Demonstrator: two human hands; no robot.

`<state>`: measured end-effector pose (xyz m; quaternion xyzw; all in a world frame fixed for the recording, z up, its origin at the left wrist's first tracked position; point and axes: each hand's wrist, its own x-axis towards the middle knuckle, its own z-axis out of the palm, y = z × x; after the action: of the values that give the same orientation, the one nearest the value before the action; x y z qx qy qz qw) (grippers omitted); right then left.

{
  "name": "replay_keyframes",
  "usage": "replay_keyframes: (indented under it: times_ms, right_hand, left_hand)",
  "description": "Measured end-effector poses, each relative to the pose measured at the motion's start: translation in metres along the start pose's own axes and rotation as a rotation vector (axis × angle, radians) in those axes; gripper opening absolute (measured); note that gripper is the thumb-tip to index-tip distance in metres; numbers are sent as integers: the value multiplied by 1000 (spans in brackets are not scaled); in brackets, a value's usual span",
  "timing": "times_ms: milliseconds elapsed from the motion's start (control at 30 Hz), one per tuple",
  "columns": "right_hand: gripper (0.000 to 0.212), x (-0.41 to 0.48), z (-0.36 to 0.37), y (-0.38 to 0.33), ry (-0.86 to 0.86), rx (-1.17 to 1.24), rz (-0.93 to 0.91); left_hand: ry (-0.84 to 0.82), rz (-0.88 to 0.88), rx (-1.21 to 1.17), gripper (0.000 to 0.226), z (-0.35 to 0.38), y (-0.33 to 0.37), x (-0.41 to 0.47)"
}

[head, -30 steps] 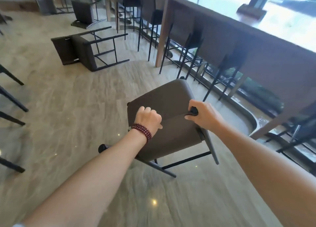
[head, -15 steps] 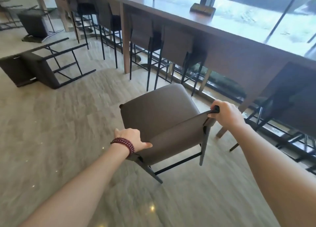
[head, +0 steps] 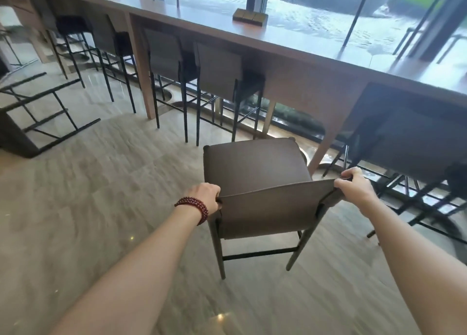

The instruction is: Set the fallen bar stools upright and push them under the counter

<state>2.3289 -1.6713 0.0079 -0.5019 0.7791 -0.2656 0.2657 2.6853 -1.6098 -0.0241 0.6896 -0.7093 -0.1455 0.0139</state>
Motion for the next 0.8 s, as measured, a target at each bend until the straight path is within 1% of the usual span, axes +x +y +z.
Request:
replay_keyframes:
  times_ms: [67,167,300,400,600,667,733,767,800]
  right_hand:
    - [33,10,-7,12,-1,68,52]
    - [30,20,-14,24,-16,180,96]
    - [42,29,-17,36,-5,242,107]
    - [49,36,-19,46,15,254,116]
    - [48,51,-34,77,68,352,198]
    - [52,54,-38,85,63,415,218]
    - [62,55,-39,87,66,518,245]
    - [69,55,-36,85,91,622,271]
    - [75,54,-33,82,128,743,307]
  left_hand:
    - [5,30,49,14,-2,11,16]
    - [61,55,72,16,-4,21,34]
    - [133,82,39,19,-1,32,52]
    - [130,95,43,20,-2,44,65]
    - [115,173,137,24,4,81,84]
    - [106,179,127,26,6,90,88]
    - [96,150,14,29,7,91,90]
    - [88,103,-132,33,8,88,89]
    - [77,21,-342,42,9,87,86]
